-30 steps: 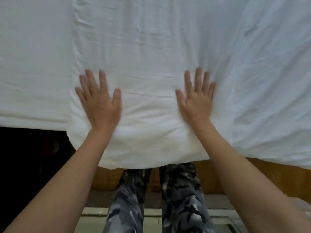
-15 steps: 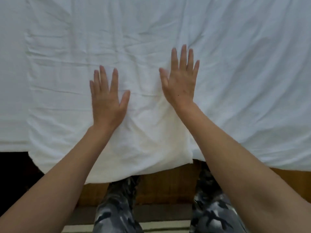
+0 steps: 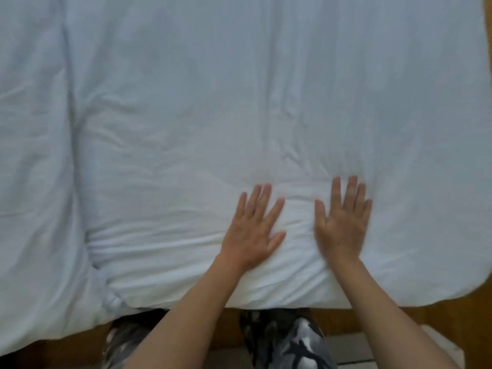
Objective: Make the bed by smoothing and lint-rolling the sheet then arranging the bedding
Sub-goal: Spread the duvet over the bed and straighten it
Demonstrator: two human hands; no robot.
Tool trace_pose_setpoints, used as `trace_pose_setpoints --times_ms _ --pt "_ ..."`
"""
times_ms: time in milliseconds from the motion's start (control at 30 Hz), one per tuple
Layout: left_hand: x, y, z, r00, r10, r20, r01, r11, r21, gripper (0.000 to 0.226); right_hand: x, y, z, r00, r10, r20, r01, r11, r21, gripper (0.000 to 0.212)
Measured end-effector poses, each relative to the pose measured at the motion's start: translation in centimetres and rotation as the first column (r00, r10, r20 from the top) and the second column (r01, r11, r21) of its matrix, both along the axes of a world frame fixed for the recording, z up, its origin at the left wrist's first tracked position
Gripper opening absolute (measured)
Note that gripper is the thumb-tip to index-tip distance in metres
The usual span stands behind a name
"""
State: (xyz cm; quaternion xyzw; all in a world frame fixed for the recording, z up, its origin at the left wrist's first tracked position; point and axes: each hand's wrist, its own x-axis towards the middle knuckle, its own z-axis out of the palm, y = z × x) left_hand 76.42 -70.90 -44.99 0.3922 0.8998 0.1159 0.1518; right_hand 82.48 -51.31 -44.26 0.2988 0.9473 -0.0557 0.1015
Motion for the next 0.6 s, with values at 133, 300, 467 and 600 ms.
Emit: trace_pose_setpoints --times_ms 133,300,467,600 --pt "2.4 5.0 0.9 0.991 -0.134 0.019 0.134 0.991 -0.002 0.072 1.2 2.2 0.5 1.000 -0.021 0.017 0.021 1.000 0.004 0.064" --pt "-1.1 4.9 1.6 0.993 -0.116 -0.008 0.116 0.979 0.168 0.059 -0.2 1.7 1.1 0.995 -0.026 -0.093 0.029 0.999 0.030 0.060" --pt "-10.7 -1.6 1.8 0.947 0.282 -0.153 -0.272 0.959 0.085 0.060 -6.4 -1.7 1.9 0.949 0.222 -0.222 -0.223 0.975 0.020 0.059" --pt "-15.4 -5.6 2.2 0.904 0.365 -0.222 -0.384 0.922 -0.050 0.063 -13.9 -4.5 2.4 0.891 0.342 -0.298 -0.361 0.932 -0.010 0.061"
